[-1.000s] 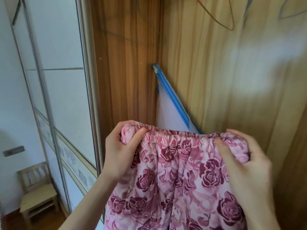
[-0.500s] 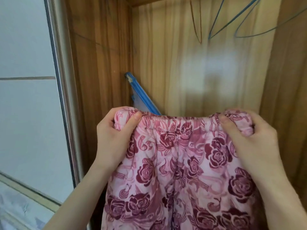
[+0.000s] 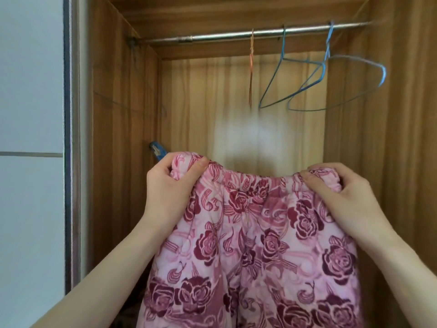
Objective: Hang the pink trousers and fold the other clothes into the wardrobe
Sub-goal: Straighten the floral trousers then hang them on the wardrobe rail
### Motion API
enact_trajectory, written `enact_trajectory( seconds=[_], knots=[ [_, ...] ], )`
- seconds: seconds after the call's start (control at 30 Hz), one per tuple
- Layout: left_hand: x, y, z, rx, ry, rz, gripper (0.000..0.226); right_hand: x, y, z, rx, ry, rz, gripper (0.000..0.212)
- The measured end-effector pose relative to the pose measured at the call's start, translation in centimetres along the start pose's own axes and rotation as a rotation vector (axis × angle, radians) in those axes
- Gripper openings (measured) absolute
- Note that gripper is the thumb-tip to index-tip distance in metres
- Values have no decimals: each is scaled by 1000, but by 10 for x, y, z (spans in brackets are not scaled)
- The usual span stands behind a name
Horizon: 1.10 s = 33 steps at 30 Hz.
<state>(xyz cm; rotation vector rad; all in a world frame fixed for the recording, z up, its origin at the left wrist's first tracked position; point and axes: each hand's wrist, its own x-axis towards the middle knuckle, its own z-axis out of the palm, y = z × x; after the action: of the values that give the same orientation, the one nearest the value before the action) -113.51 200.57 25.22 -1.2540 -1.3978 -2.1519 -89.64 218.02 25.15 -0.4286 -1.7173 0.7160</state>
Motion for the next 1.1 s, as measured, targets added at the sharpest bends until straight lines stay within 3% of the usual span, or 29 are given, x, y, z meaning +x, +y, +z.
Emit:
enact_trajectory(
  seconds=[0.2, 0.37, 0.53, 0.7, 0.77, 0.87, 0.97, 1.1],
  knots=[
    [30, 12, 11, -37, 37, 7, 18, 21, -28, 8, -248, -36, -145, 32],
    [38, 12, 18, 9, -22, 33, 21, 62, -74, 27, -34, -46, -171, 27],
    [38, 10, 16, 15, -65, 43, 23, 126, -132, 50, 114, 69, -165, 51],
    [39, 7, 9, 4, -85, 27, 22, 197, -181, 84, 210, 107, 62, 39],
    [39, 6, 5, -1, -89, 21, 22, 211, -186, 97, 97, -2, 176, 44],
    [39, 5, 1, -9, -102, 19, 21, 216, -182, 111, -123, -109, 265, 29],
    [40, 6, -4, -21, -116, 11, 21, 219, -164, 120, -136, -126, 283, 17],
    [38, 7, -12, -44, -139, -3, 20, 230, -155, 125, -129, -14, 157, 25]
  ],
)
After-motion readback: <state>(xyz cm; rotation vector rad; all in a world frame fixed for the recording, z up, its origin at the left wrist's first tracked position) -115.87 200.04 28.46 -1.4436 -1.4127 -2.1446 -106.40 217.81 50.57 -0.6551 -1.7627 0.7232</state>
